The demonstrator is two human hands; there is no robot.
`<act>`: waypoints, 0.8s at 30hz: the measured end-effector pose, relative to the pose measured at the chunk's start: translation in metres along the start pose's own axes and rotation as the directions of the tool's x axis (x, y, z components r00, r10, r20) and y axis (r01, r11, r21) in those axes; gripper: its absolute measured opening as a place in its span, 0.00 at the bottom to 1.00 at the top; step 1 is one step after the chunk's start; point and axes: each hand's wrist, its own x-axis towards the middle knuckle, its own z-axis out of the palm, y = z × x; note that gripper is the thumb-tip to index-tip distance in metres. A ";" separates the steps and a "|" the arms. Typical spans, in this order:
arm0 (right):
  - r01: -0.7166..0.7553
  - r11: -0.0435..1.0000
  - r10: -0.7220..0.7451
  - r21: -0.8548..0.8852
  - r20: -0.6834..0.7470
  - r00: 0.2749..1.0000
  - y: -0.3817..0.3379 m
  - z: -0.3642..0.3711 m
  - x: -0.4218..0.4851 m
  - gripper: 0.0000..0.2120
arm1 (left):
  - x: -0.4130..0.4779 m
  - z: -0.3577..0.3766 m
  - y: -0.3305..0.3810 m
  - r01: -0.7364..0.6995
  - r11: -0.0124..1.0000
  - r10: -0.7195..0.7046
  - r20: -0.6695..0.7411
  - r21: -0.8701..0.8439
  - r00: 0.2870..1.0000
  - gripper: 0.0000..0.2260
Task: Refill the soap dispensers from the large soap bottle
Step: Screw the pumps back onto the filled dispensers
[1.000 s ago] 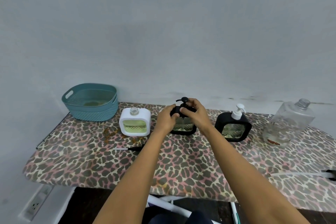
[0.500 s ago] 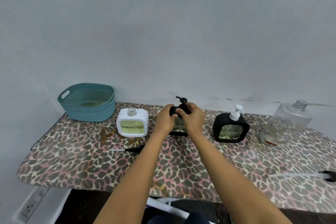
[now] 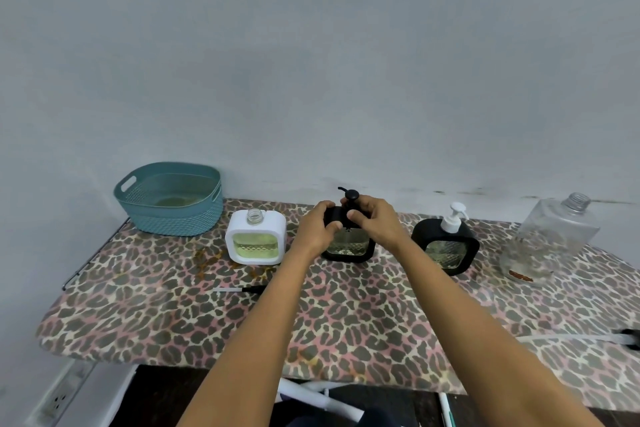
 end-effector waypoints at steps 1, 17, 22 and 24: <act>0.006 1.000 -0.006 -0.015 -0.060 0.998 0.000 0.006 -0.002 0.13 | 0.000 0.001 0.000 0.003 1.000 -0.003 -0.005 0.006 1.000 0.20; -0.141 0.967 0.129 -0.214 -0.068 0.989 -0.011 0.015 0.001 0.16 | 0.006 -0.002 -0.005 -0.024 0.998 0.021 0.054 0.053 0.998 0.21; -0.058 0.997 0.067 -0.047 0.218 0.974 -0.003 -0.016 0.011 0.16 | 0.006 -0.005 -0.004 -0.048 0.998 0.045 0.073 0.041 0.996 0.22; -0.041 0.999 0.037 0.021 0.180 0.983 0.001 -0.017 0.009 0.14 | 0.005 -0.005 -0.004 -0.063 0.997 0.059 0.079 0.053 0.995 0.21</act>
